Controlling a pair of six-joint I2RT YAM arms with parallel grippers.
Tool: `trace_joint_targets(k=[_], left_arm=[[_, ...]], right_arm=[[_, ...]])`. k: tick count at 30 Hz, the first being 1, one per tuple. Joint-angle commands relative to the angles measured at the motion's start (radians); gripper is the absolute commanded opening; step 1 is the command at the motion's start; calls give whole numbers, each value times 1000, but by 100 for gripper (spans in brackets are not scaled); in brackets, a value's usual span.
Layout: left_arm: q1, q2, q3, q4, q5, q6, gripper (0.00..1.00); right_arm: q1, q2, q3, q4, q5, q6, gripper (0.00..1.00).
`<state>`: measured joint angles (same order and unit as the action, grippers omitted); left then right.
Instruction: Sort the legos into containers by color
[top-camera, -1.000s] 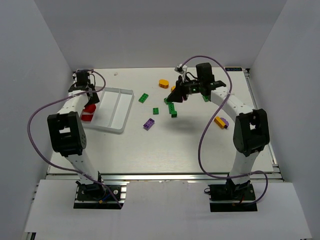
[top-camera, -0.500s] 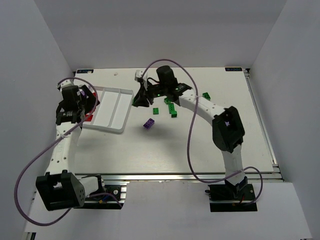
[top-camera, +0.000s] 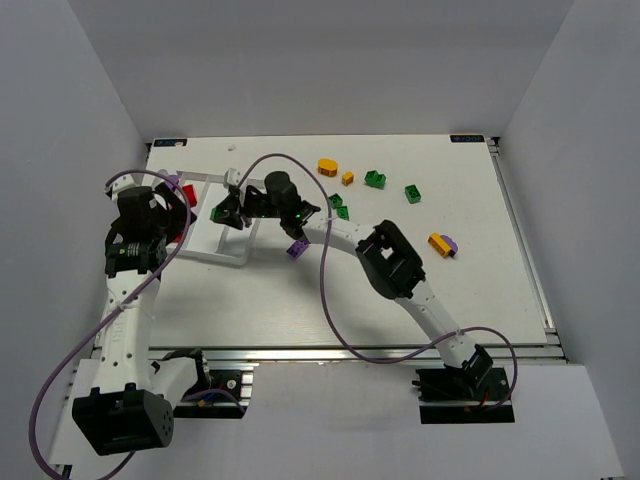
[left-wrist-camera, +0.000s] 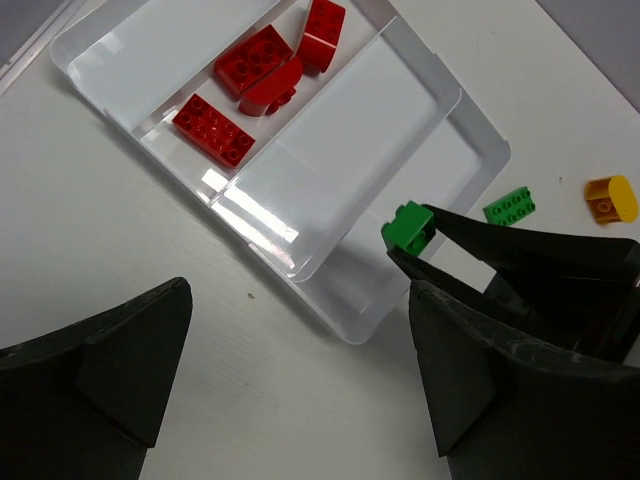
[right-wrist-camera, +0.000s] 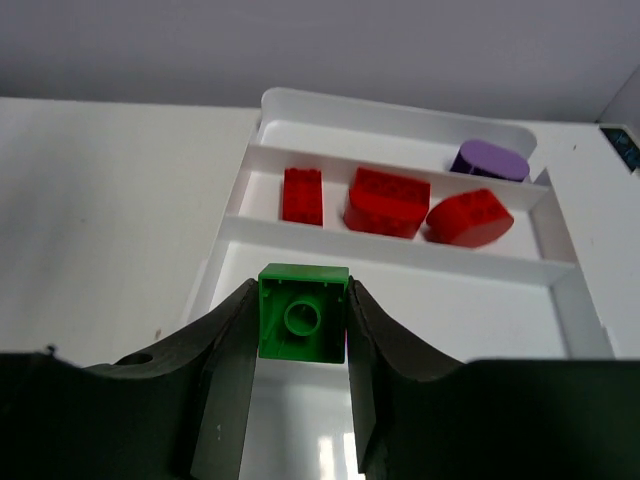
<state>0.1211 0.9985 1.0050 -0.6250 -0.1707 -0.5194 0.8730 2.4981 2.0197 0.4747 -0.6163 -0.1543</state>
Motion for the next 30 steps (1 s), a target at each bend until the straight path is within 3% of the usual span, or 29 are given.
trace_joint_targets(k=[1,7,13,17,21,30], left_arm=[[-1,-20,18,-58,-39,21,98],[-1,-49,14,-74,-47,36,98],[-1,-31,21,-87,-18,58,98],[-1,-15,29,-85,-6,64,98],[-1,-8,17,-59,48,58,98],[-1,-1,-12,60,207,22,98]], right_arm=[[32,48,96,241,93,13,1],[61,91,45,314,147,-24,4],[73,163,92,305,170,-45,14],[80,182,91,321,171,-47,34],[77,189,86,326,164,-59,62],[37,118,93,341,135,-30,89]])
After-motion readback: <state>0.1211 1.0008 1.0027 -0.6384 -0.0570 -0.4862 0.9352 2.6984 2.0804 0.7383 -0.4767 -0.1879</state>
